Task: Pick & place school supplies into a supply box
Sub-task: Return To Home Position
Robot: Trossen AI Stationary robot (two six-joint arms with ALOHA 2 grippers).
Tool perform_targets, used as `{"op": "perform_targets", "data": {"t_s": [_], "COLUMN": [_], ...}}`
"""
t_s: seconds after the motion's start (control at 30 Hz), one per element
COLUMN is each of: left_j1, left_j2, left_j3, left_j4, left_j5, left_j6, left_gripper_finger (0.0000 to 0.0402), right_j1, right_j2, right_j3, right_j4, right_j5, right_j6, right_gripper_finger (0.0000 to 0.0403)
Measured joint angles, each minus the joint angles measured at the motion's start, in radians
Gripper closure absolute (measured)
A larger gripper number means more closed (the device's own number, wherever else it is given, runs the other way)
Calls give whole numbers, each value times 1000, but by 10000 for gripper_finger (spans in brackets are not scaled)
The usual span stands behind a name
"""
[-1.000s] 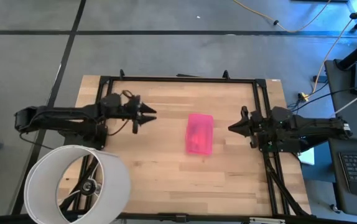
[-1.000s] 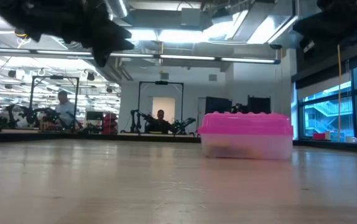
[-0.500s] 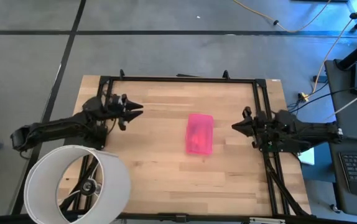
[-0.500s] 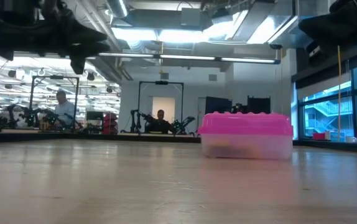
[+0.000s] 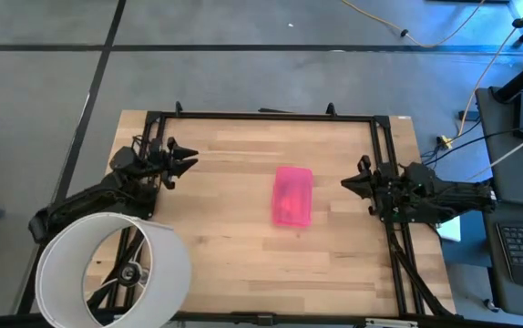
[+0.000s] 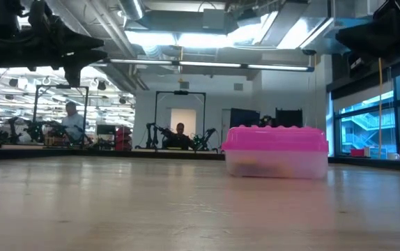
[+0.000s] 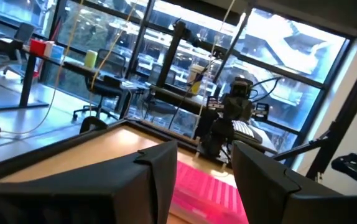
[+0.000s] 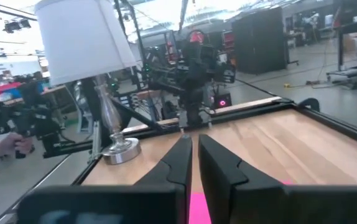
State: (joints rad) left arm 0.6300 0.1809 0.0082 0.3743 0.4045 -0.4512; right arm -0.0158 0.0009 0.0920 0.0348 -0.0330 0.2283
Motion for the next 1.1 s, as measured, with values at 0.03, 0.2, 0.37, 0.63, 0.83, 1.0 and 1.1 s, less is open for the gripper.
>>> {"op": "perform_targets", "data": {"t_s": [0.03, 0.2, 0.37, 0.63, 0.83, 1.0, 1.1], "left_j1": [11, 44, 48, 46, 46, 46, 47], "left_j2": [-11, -38, -38, -38, -38, -38, -38], "left_j3": [0, 0, 0, 0, 0, 0, 0], "left_j4": [-12, -41, -73, -149, -162, -162, -162], "left_j5": [10, 37, 35, 36, 36, 36, 35], "left_j6": [0, 1, 26, 106, 106, 106, 106], "left_gripper_finger": [258, 258, 258, 258, 258, 258, 258], "right_j1": [0, 0, 0, 0, 0, 0, 0], "right_j2": [0, 1, 0, 0, 1, 6, 6], "right_j3": [-4, -85, -82, -82, -82, -82, -82], "right_j4": [1, 96, 127, 78, -21, -21, -21], "right_j5": [8, 10, 13, 14, 15, 15, 15], "right_j6": [0, 3, -23, -22, -10, 31, 27], "right_gripper_finger": [369, 369, 369, 369, 369, 369, 369]}}
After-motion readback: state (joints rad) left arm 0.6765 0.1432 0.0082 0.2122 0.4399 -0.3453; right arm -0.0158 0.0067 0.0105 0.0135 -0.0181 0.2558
